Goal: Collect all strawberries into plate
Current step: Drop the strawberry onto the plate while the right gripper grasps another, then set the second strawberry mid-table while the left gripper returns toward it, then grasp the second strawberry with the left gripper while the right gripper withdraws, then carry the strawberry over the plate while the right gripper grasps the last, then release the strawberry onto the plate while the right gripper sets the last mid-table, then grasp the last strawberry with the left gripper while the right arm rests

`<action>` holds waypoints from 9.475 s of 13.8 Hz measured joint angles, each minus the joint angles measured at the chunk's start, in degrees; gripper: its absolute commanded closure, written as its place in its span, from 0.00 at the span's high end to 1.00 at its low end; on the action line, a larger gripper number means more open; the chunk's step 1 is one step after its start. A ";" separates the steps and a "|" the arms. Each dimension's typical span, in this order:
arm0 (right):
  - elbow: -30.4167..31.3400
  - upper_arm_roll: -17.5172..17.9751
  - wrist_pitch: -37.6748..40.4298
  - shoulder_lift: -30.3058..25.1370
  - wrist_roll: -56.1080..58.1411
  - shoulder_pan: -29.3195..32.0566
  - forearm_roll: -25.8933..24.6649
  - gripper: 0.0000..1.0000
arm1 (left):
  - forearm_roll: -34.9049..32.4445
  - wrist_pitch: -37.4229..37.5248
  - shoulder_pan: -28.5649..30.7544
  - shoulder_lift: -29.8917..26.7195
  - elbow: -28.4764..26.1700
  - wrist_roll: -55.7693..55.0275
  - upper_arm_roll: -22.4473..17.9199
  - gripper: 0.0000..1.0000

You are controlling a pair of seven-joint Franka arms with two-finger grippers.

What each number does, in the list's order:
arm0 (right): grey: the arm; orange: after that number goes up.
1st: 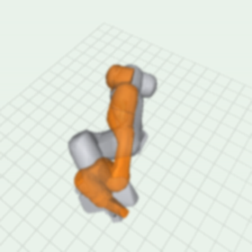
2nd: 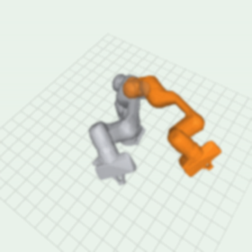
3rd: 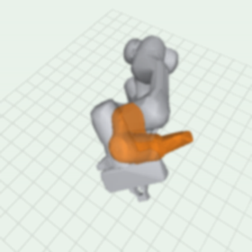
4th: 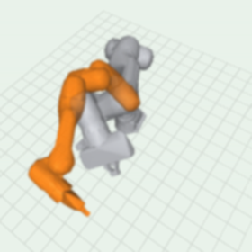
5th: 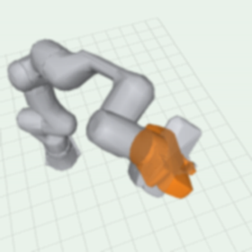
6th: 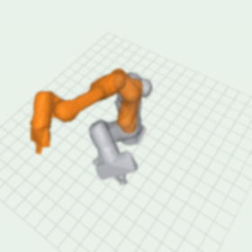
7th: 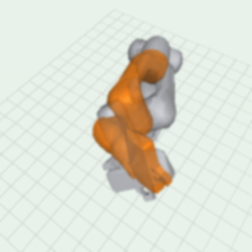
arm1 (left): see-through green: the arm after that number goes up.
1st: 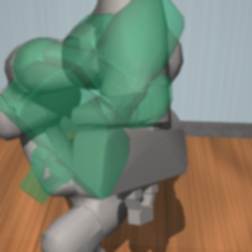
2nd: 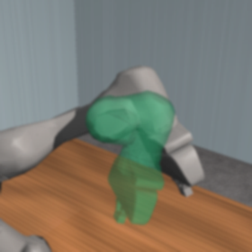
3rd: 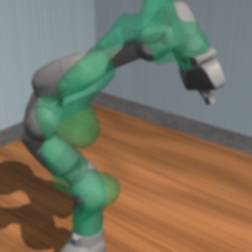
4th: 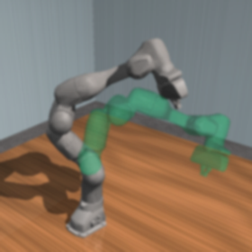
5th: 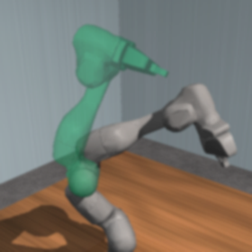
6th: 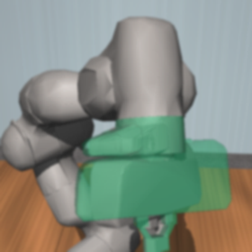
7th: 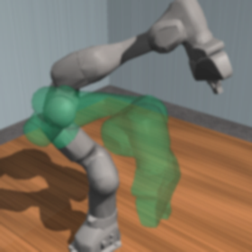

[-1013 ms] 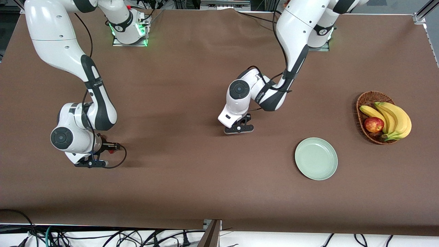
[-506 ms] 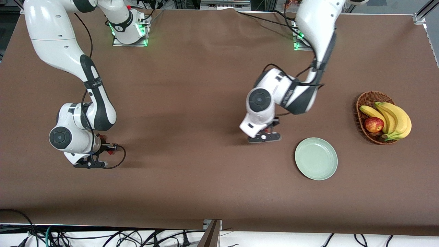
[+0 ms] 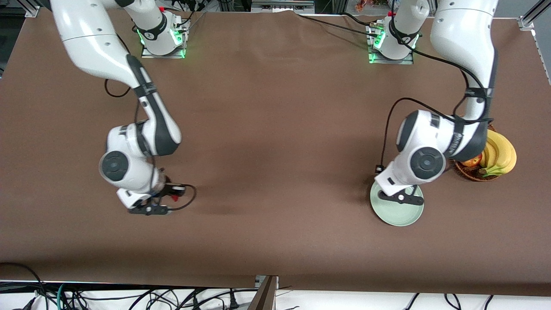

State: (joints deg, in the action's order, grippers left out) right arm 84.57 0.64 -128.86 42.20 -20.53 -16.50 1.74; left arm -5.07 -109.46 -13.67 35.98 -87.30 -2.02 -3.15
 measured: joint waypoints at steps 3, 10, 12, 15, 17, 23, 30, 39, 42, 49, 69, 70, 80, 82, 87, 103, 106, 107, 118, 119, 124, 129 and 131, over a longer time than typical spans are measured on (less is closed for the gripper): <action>-2.75 0.13 -0.19 0.02 -17.05 -8.98 0.02 0.29 | 0.00 -3.47 2.68 4.20 0.30 5.93 0.18 0.67; -4.04 0.10 -10.11 2.90 -43.05 -23.78 0.02 0.29 | 0.00 -3.90 2.51 5.82 1.62 7.36 0.97 1.00; -4.03 0.08 -14.09 5.29 -45.30 -26.35 0.02 0.29 | 0.00 -3.89 2.49 5.82 1.70 7.36 1.06 1.00; -4.05 0.05 -19.56 8.82 -45.82 -28.46 0.02 0.52 | 0.00 -3.89 2.41 5.82 1.72 7.36 1.21 1.00; -4.07 0.04 -21.35 10.10 -45.82 -28.79 0.02 1.00 | 0.43 -3.88 2.36 5.82 1.72 7.33 1.53 1.00; -8.24 -1.59 -18.08 8.46 -41.95 -27.02 -0.03 1.00 | 0.61 -3.76 1.99 5.82 1.71 6.65 2.10 1.00; -9.37 -1.89 2.64 0.99 -6.94 -12.51 0.07 1.00 | 5.46 -4.09 -0.94 5.32 3.60 -9.52 9.09 1.00; -4.21 -9.21 16.63 -1.37 30.86 5.22 0.07 1.00 | 5.45 -21.50 -17.87 8.36 4.57 -33.39 9.12 1.00; 1.28 -10.27 11.68 -1.38 37.68 8.78 0.07 1.00 | 2.31 -22.33 -19.89 9.81 3.80 -36.25 8.77 1.00; 13.50 -10.21 -0.17 -2.87 41.17 11.61 0.07 1.00 | 0.63 -26.49 -21.47 12.87 3.00 -37.81 8.58 0.52; 12.27 -1.32 -2.77 -6.36 32.73 11.12 8.96 0.15 | 0.39 -4.73 -0.24 2.09 4.52 5.90 6.84 0.23; 11.31 0.64 -2.72 -6.53 27.57 10.17 8.98 0.15 | 0.39 -4.85 1.62 2.31 4.33 11.95 6.84 0.23; -1.75 2.37 -13.79 3.52 -26.21 -16.41 9.07 0.15 | 0.40 -11.47 8.50 8.00 3.19 35.02 7.72 1.00; -2.17 2.32 -18.12 6.03 -30.71 -19.94 9.07 0.15 | 0.40 -11.53 8.40 8.00 3.21 35.10 8.04 1.00; -2.36 2.27 -21.41 8.40 -32.54 -23.62 9.07 1.00 | 0.40 -11.52 8.38 7.91 3.23 35.12 8.24 1.00; -20.44 -3.00 26.71 -1.57 7.83 -1.67 6.88 1.00 | 0.79 -8.43 -4.19 6.42 5.18 -17.40 14.41 1.00; -20.72 -3.14 35.29 -4.59 17.33 5.45 6.68 1.00 | 1.01 -13.63 -10.34 7.01 5.48 -34.97 14.39 1.00; -20.77 -3.18 37.61 -5.75 19.02 7.57 6.57 1.00 | 1.01 -15.61 -12.23 7.71 5.47 -40.68 14.27 1.00; -9.54 -3.31 46.39 -25.66 22.90 14.18 -1.47 1.00 | 1.00 -27.48 -18.38 14.36 6.23 -55.56 11.87 0.77; -8.18 -3.26 46.18 -27.41 22.88 14.18 -1.47 1.00 | 1.01 -27.80 -18.51 14.92 6.62 -55.56 11.89 0.58; -2.73 -3.26 45.67 -35.39 23.04 15.00 -1.50 1.00 | 1.00 -27.98 -19.53 16.60 8.65 -55.56 11.27 0.05; 0.38 -2.73 45.29 -36.92 23.62 15.68 -1.70 1.00 | -6.93 -19.59 -19.49 16.26 10.81 -54.83 9.01 0.05; 0.42 -2.65 44.88 -36.45 23.69 15.68 -1.90 1.00 | -10.74 -11.70 -19.11 15.31 13.28 -49.57 8.43 0.06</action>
State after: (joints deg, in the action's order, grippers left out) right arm 84.99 -2.01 -83.97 5.75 3.15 -0.82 -0.16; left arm -15.82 -121.17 -32.79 51.30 -74.03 -51.60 5.28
